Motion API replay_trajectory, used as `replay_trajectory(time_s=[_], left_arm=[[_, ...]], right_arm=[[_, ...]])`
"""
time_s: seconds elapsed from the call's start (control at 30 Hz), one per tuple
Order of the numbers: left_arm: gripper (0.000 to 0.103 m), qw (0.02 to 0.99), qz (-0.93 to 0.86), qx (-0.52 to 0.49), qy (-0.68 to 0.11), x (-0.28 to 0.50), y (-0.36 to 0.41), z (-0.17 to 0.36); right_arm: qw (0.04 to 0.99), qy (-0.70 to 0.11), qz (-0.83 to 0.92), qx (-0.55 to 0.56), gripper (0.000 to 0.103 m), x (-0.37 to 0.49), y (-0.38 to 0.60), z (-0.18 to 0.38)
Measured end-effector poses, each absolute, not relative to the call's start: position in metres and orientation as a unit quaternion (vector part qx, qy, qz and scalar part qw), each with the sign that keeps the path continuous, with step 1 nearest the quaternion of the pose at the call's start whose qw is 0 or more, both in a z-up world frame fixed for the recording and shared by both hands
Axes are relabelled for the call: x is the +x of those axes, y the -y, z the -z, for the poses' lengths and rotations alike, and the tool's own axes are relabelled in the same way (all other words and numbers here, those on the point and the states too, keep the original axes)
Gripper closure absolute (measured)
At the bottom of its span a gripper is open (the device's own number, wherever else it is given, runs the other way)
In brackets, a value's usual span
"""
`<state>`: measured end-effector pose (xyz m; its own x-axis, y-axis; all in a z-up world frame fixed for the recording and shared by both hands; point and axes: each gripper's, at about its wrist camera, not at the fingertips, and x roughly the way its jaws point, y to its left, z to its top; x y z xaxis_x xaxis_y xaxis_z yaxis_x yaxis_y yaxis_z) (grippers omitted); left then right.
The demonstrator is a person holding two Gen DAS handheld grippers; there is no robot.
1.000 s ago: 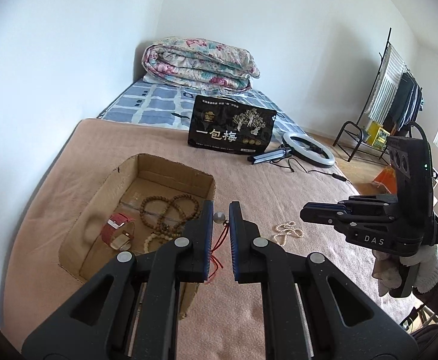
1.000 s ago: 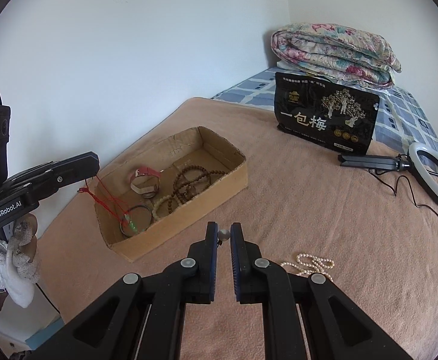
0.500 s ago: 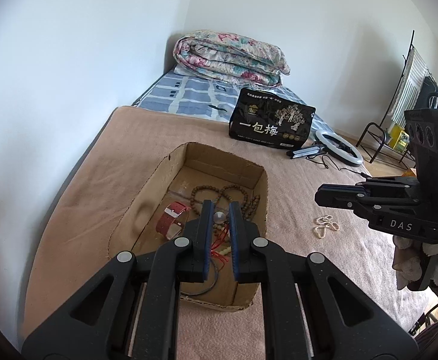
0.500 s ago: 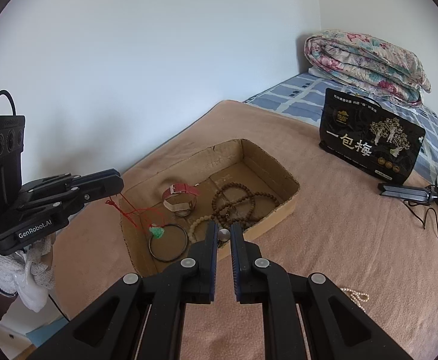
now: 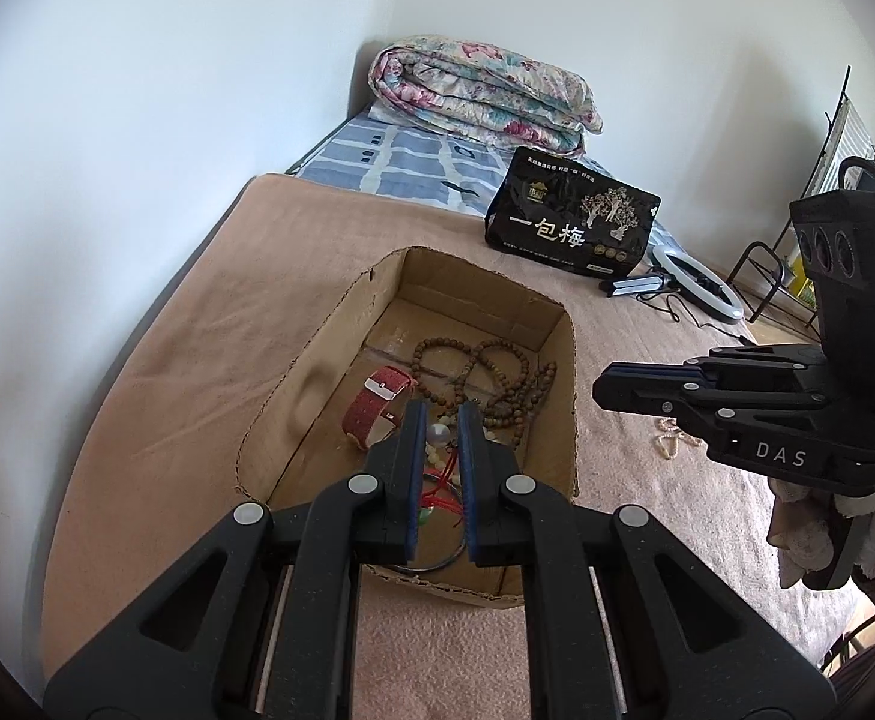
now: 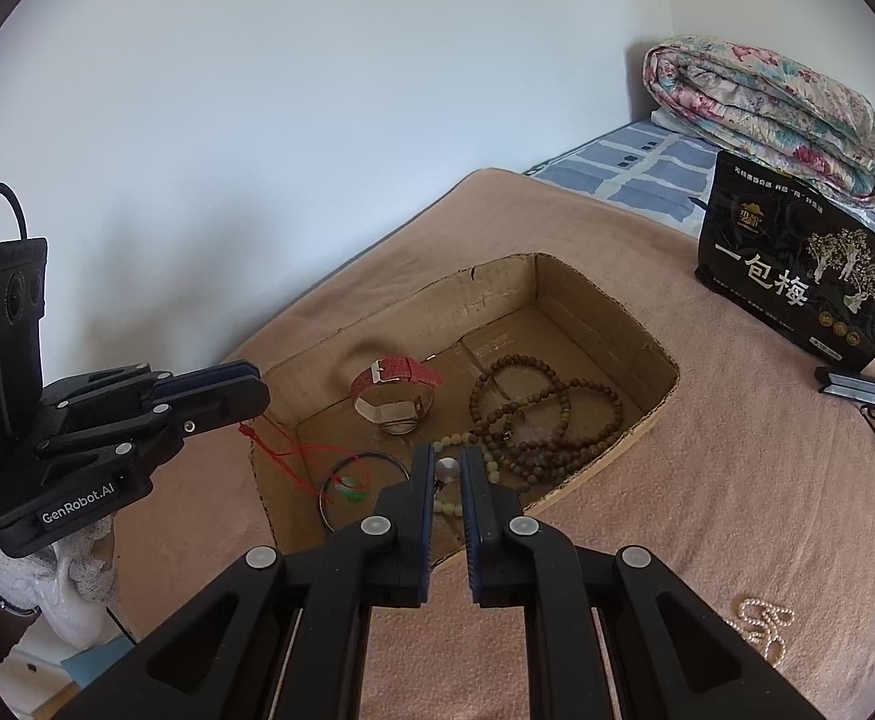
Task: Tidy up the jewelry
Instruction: 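Carry the green pendant on red string over the box with both grippers, then open both grippers to drop the green pendant into the box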
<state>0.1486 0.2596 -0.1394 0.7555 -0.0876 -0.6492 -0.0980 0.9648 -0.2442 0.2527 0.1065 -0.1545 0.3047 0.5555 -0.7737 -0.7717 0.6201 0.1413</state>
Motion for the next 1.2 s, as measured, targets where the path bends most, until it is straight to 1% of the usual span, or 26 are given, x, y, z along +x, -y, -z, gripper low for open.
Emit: replay_trajectory(time_s=[0.13,0.17,0.2,0.27,0.3,0.33,0.37,0.4,0.43,0.47,0.5,0.57,0.7,0.77,0.87,0.93,0.97,1.0,1.03,1.1,1.2], left_arm=[[0.094,0.927,-0.004,-0.134,-0.35,0.149,-0.26,0.139],[0.094,0.928,-0.005,-0.134,-0.349,0.149,-0.26,0.139],[0.094,0.928,-0.006,-0.133,-0.349,0.15,-0.259,0.139],[0.093,0.926,-0.009,-0.135,-0.353,0.151,-0.26,0.14],[0.081,0.925,-0.011,-0.137,-0.355,0.151,-0.26,0.14],[0.073,0.925,-0.013,-0.138,-0.355,0.151,-0.26,0.14],[0.056,0.925,-0.016,-0.139,-0.353,0.15,-0.261,0.14],[0.046,0.926,-0.02,-0.14,-0.35,0.149,-0.262,0.14],[0.045,0.926,-0.022,-0.142,-0.348,0.148,-0.262,0.139],[0.045,0.926,-0.024,-0.143,-0.348,0.147,-0.262,0.139],[0.045,0.926,-0.025,-0.143,-0.349,0.146,-0.262,0.139],[0.045,0.925,-0.028,-0.143,-0.351,0.146,-0.262,0.139],[0.036,0.925,-0.034,-0.139,-0.352,0.144,-0.26,0.138],[0.034,0.926,-0.035,-0.135,-0.351,0.143,-0.258,0.137],[0.027,0.926,-0.036,-0.131,-0.351,0.142,-0.255,0.136],[0.025,0.928,-0.04,-0.126,-0.349,0.141,-0.253,0.133],[0.025,0.928,-0.041,-0.124,-0.35,0.141,-0.252,0.132],[0.025,0.928,-0.042,-0.123,-0.35,0.141,-0.251,0.132],[0.024,0.927,-0.044,-0.122,-0.351,0.14,-0.25,0.131],[0.02,0.927,-0.045,-0.121,-0.352,0.14,-0.249,0.13],[0.02,0.927,-0.047,-0.116,-0.353,0.14,-0.248,0.129]], right_arm=[[0.795,-0.418,-0.42,-0.131,0.096,0.252,-0.112,0.155],[0.795,-0.418,-0.421,-0.13,0.091,0.252,-0.113,0.155],[0.795,-0.417,-0.422,-0.129,0.08,0.252,-0.114,0.155],[0.8,-0.41,-0.418,-0.127,0.069,0.252,-0.113,0.153],[0.802,-0.409,-0.417,-0.126,0.069,0.252,-0.113,0.153],[0.803,-0.409,-0.416,-0.125,0.066,0.252,-0.113,0.152],[0.804,-0.409,-0.414,-0.123,0.056,0.252,-0.112,0.152],[0.807,-0.407,-0.41,-0.123,0.041,0.252,-0.111,0.151],[0.811,-0.403,-0.405,-0.123,0.034,0.252,-0.11,0.15],[0.815,-0.398,-0.402,-0.122,0.025,0.251,-0.108,0.148],[0.818,-0.394,-0.4,-0.12,0.021,0.251,-0.106,0.147],[0.821,-0.393,-0.396,-0.119,0.017,0.251,-0.104,0.146],[0.828,-0.391,-0.384,-0.116,0.011,0.252,-0.098,0.145],[0.832,-0.389,-0.379,-0.114,0.01,0.253,-0.096,0.144],[0.836,-0.388,-0.371,-0.114,0.01,0.253,-0.092,0.142],[0.839,-0.386,-0.366,-0.115,0.01,0.253,-0.089,0.142],[0.841,-0.385,-0.363,-0.116,0.007,0.253,-0.087,0.141],[0.843,-0.383,-0.36,-0.115,0.002,0.253,-0.084,0.14],[0.847,-0.38,-0.355,-0.113,0.0,0.253,-0.082,0.139],[0.854,-0.372,-0.345,-0.11,0.0,0.253,-0.076,0.137],[0.858,-0.372,-0.337,-0.109,0.0,0.254,-0.069,0.135]])
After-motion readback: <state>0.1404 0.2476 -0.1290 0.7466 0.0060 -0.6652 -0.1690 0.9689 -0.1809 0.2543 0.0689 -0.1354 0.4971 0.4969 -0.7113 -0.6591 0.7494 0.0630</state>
